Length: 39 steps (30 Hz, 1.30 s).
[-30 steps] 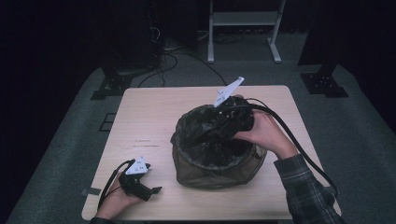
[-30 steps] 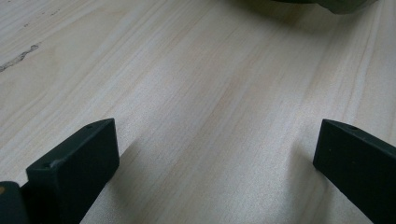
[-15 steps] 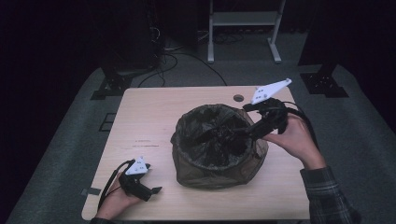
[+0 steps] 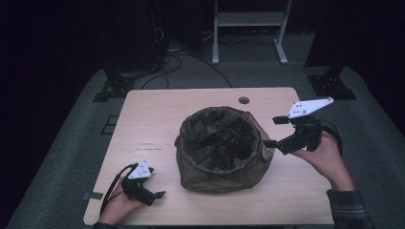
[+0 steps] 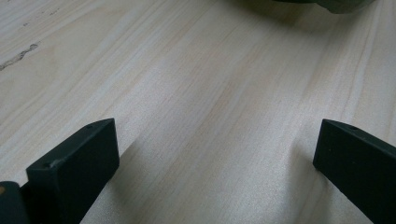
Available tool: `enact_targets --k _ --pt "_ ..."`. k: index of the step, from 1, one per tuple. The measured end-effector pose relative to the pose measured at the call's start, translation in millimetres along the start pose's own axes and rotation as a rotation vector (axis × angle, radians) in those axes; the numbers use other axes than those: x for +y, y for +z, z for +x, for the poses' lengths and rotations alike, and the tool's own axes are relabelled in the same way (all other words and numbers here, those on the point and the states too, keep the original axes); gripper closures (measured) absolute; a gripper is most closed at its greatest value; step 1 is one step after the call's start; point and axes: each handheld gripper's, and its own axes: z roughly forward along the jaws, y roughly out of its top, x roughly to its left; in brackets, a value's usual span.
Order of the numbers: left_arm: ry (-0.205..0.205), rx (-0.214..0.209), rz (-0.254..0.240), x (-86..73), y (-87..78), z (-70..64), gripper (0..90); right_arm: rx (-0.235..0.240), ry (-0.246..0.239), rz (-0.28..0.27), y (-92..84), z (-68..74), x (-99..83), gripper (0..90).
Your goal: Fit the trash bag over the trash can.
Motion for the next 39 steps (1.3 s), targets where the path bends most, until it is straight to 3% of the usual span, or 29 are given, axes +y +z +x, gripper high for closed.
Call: enact_targets --k 15,22,27,39 --pt "0.0 0.0 0.001 0.0 -0.2 -0.1 0.0 -0.062 0.1 -0.034 -12.6 -8.2 -70.8 9.6" --pt "-0.002 0.001 0.0 -0.1 -0.1 -0.3 0.0 -0.085 0.152 -0.045 -7.0 -11.0 -106.2 9.6" --pt "0.0 0.001 0.0 0.0 -0.2 -0.2 0.0 -0.111 0.151 -0.041 0.0 -8.6 -126.4 9.6" --pt "0.0 0.002 0.001 -0.1 -0.4 -0.4 0.0 -0.119 0.168 -0.01 28.9 -3.1 -176.8 9.6"
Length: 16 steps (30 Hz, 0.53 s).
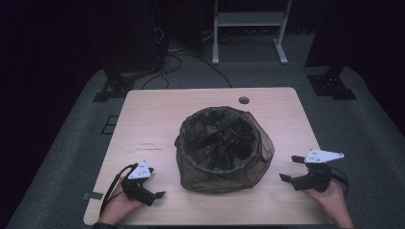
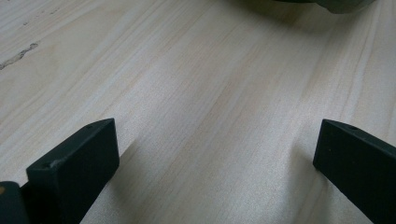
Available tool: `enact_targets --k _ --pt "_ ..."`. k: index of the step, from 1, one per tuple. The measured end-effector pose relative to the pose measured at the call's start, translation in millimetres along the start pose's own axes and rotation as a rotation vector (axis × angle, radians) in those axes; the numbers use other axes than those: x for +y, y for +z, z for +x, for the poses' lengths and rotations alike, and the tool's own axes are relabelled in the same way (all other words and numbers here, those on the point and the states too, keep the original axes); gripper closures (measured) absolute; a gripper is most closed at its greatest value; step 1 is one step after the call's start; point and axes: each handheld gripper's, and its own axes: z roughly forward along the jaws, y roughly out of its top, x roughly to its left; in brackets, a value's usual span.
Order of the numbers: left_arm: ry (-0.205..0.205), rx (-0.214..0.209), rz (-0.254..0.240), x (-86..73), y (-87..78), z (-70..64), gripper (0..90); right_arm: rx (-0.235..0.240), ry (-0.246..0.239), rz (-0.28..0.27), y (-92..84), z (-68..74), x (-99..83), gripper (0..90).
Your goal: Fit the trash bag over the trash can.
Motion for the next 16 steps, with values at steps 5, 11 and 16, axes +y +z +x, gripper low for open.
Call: enact_targets --k 5,11,16 --pt "0.002 0.001 0.001 -0.1 -0.2 0.1 0.0 -0.009 0.007 0.021 9.8 -2.8 -15.0 9.6" --pt "0.001 0.001 0.001 -0.1 -0.2 0.0 0.0 -0.017 0.001 0.098 18.9 -2.3 -24.1 9.6" --pt "0.001 0.001 0.001 -0.1 -0.2 0.0 0.0 -0.025 0.0 0.115 20.4 -2.3 -23.8 9.7"
